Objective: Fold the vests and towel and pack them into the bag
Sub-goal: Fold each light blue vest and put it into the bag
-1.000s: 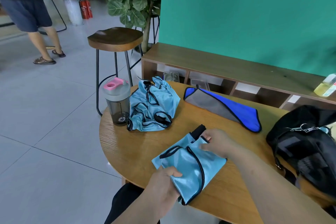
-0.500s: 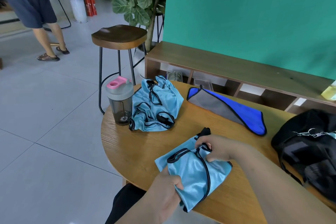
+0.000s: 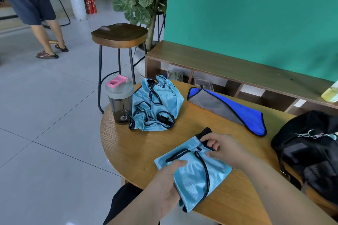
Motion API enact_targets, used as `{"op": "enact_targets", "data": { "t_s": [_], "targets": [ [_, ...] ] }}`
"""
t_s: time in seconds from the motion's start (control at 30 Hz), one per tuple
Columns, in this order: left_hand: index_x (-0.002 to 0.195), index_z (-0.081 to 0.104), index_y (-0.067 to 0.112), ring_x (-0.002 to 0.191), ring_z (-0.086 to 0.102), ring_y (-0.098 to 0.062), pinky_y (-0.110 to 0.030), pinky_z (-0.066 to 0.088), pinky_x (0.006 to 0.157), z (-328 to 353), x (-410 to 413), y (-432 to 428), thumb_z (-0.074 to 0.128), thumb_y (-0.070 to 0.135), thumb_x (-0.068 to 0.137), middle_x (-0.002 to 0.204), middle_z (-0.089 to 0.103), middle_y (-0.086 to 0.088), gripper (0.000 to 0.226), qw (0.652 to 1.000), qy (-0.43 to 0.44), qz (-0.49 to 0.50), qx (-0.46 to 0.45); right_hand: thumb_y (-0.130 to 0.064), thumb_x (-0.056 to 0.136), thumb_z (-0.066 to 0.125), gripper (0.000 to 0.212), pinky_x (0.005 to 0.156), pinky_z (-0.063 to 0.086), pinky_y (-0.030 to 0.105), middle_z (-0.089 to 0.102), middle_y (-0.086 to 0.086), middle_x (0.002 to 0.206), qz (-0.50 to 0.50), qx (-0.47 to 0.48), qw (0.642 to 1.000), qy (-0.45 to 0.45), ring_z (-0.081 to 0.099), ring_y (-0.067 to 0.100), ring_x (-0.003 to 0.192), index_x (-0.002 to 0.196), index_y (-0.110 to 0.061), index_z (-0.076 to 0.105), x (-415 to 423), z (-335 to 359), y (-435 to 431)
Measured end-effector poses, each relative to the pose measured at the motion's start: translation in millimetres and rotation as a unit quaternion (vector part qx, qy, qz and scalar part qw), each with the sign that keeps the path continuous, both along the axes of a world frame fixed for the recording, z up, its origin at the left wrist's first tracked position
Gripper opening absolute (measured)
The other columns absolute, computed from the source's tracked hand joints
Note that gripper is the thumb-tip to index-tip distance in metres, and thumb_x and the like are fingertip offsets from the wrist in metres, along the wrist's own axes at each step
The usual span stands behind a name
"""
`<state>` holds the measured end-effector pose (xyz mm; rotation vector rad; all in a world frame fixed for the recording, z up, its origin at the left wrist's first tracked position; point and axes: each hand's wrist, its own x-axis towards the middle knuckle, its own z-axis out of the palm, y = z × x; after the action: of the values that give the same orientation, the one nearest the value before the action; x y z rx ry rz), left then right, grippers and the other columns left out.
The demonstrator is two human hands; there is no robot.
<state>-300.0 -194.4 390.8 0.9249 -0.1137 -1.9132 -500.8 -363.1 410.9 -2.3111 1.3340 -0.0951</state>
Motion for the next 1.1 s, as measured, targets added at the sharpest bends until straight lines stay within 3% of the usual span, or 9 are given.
{"op": "enact_targets", "data": {
  "t_s": [0.1, 0.23, 0.4, 0.53, 0.6, 0.7, 0.83, 0.97, 1.1],
  "targets": [
    [0.122, 0.069, 0.008, 0.095, 0.079, -0.034, -0.052, 0.061, 0.093, 3.4, -9.4, -9.6, 0.09, 0.018, 0.083, 0.106, 0.08, -0.015, 0.046, 0.991, -0.108, 0.028, 0.077, -0.034, 0.092, 0.08, 0.037, 0.079, 0.05, 0.018, 0.064, -0.024, 0.101, 0.003, -0.027, 1.0, 0.007, 0.059, -0.002, 0.092, 0.117, -0.055, 0.064, -0.8, 4.3, 0.4],
    [0.117, 0.068, 0.011, 0.086, 0.079, -0.035, -0.053, 0.064, 0.082, -0.4, -21.0, -16.4, 0.083, 0.012, 0.089, 0.095, 0.08, -0.012, 0.032, 0.971, -0.209, 0.044, 0.108, -0.032, 0.092, 0.08, 0.039, 0.087, 0.055, 0.023, 0.064, -0.023, 0.107, 0.037, 0.023, 0.999, -0.007, 0.061, -0.002, 0.098, 0.12, -0.055, 0.066, 3.0, 9.2, -2.3],
    [0.12, 0.071, 0.01, 0.097, 0.077, -0.036, -0.055, 0.061, 0.091, 1.9, -27.6, -12.3, 0.067, -0.002, 0.096, 0.105, 0.079, -0.015, 0.027, 0.986, -0.16, 0.044, 0.028, -0.012, 0.093, 0.07, 0.064, 0.102, 0.049, 0.026, 0.05, -0.028, 0.129, 0.076, 0.106, 0.991, 0.025, 0.054, 0.001, 0.116, 0.135, -0.059, 0.056, 5.2, 12.8, -2.9],
    [0.128, 0.068, 0.008, 0.106, 0.075, -0.042, -0.059, 0.057, 0.097, 2.3, -22.7, -12.0, 0.066, -0.004, 0.095, 0.115, 0.076, -0.021, 0.035, 0.995, -0.077, 0.058, 0.018, -0.006, 0.092, 0.059, 0.076, 0.107, 0.051, 0.031, 0.055, -0.022, 0.139, 0.074, 0.191, 0.979, 0.003, 0.058, 0.008, 0.12, 0.142, -0.063, 0.048, 8.7, 20.3, -3.9],
    [0.135, 0.065, 0.005, 0.115, 0.07, -0.045, -0.063, 0.053, 0.104, 2.6, -17.7, -13.2, 0.065, -0.005, 0.094, 0.124, 0.072, -0.025, 0.042, 0.998, -0.046, 0.052, 0.005, -0.009, 0.092, 0.062, 0.069, 0.106, 0.053, 0.033, 0.061, -0.016, 0.137, 0.073, 0.217, 0.973, -0.021, 0.062, 0.01, 0.121, 0.138, -0.06, 0.054, 9.4, 26.1, -4.0],
    [0.139, 0.062, 0.003, 0.121, 0.067, -0.047, -0.063, 0.05, 0.108, 2.7, -10.2, -14.8, 0.063, -0.005, 0.092, 0.131, 0.069, -0.026, 0.048, 0.999, -0.024, 0.041, -0.009, -0.015, 0.095, 0.071, 0.039, 0.104, 0.054, 0.031, 0.073, -0.014, 0.123, 0.049, 0.251, 0.964, -0.076, 0.068, 0.006, 0.115, 0.124, -0.042, 0.072, 6.9, 35.3, -3.9],
    [0.134, 0.066, 0.001, 0.113, 0.071, -0.044, -0.055, 0.056, 0.097, 5.7, 0.0, -14.4, 0.062, -0.003, 0.092, 0.124, 0.072, -0.025, 0.042, 0.998, -0.021, 0.056, -0.002, -0.02, 0.093, 0.075, 0.019, 0.099, 0.059, 0.043, 0.078, 0.0, 0.11, -0.035, 0.252, 0.954, -0.158, 0.074, 0.023, 0.105, 0.11, -0.027, 0.076, 2.0, 35.0, -10.3],
    [0.129, 0.069, 0.007, 0.105, 0.075, -0.041, -0.053, 0.059, 0.092, 5.0, 11.7, -14.1, 0.057, -0.004, 0.096, 0.116, 0.076, -0.02, 0.037, 0.988, -0.056, 0.139, 0.023, -0.022, 0.094, 0.077, 0.014, 0.091, 0.058, 0.038, 0.079, -0.001, 0.104, -0.08, 0.224, 0.957, -0.168, 0.074, 0.021, 0.096, 0.107, -0.024, 0.072, 11.5, 25.1, -16.3],
    [0.12, 0.072, 0.014, 0.097, 0.078, -0.034, -0.053, 0.061, 0.092, -3.8, 17.2, -21.9, 0.047, -0.002, 0.106, 0.105, 0.08, -0.011, 0.032, 0.97, -0.16, 0.17, 0.067, -0.028, 0.093, 0.079, 0.019, 0.072, 0.055, 0.036, 0.079, -0.003, 0.094, -0.113, 0.165, 0.97, -0.141, 0.071, 0.019, 0.081, 0.107, -0.027, 0.066, 29.8, -0.8, -18.8]
  ]
}}
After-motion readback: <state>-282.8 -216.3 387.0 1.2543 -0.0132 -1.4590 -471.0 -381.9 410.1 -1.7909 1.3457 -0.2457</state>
